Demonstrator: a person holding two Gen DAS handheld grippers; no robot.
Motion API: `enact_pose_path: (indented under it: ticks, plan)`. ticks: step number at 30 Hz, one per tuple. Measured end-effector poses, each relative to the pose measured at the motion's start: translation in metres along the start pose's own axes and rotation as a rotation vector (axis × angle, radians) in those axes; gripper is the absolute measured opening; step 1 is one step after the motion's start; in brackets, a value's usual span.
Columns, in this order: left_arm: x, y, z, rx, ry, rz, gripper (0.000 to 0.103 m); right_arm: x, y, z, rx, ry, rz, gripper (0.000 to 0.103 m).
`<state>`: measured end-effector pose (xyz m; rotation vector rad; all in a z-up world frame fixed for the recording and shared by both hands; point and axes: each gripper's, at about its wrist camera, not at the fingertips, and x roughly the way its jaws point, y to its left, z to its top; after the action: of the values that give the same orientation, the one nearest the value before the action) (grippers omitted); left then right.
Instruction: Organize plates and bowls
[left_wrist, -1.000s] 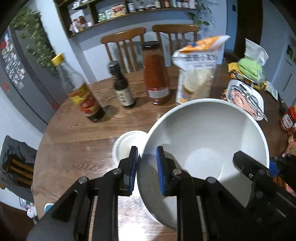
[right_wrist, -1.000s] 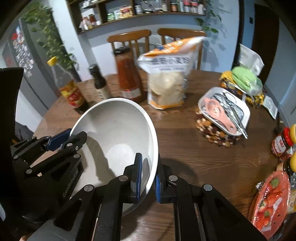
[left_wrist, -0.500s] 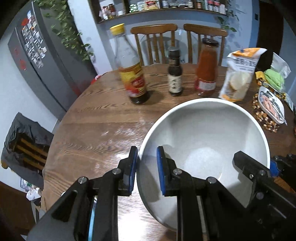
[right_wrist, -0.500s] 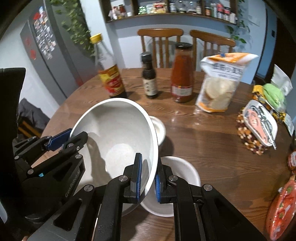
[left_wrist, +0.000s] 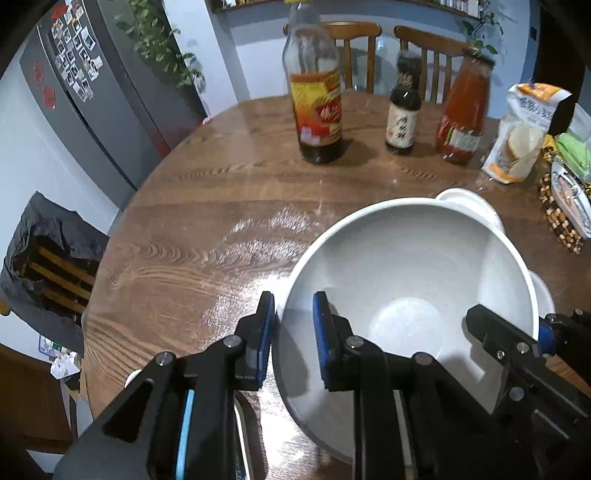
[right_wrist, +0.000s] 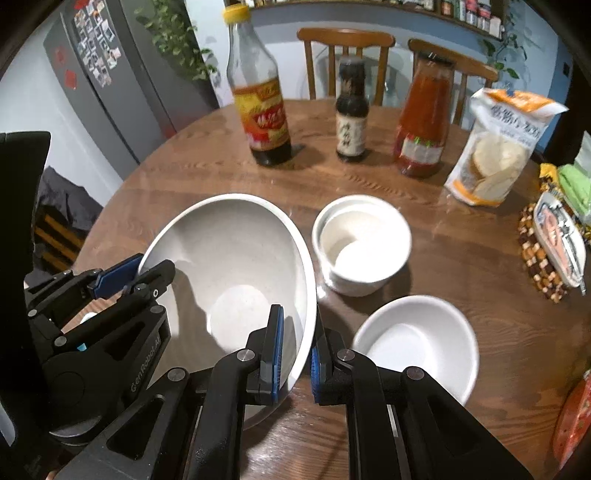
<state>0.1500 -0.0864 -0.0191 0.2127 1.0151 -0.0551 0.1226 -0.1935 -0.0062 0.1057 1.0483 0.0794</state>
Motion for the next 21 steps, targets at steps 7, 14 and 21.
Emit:
enact_pose_path:
  ticks: [7,14,21]
  plan:
    - [0.025,0.008,-0.004,-0.003,0.048,0.001,0.021,0.029,0.007,-0.001,0.018,0.049,0.004,0.014]
    - [0.042,0.016,-0.005,-0.011,0.086,-0.004,0.021,0.047,0.012,0.0,0.021,0.087,-0.003,0.014]
    - [0.052,0.02,-0.004,-0.013,0.105,0.001,0.022,0.06,0.014,0.002,0.026,0.109,0.002,0.014]
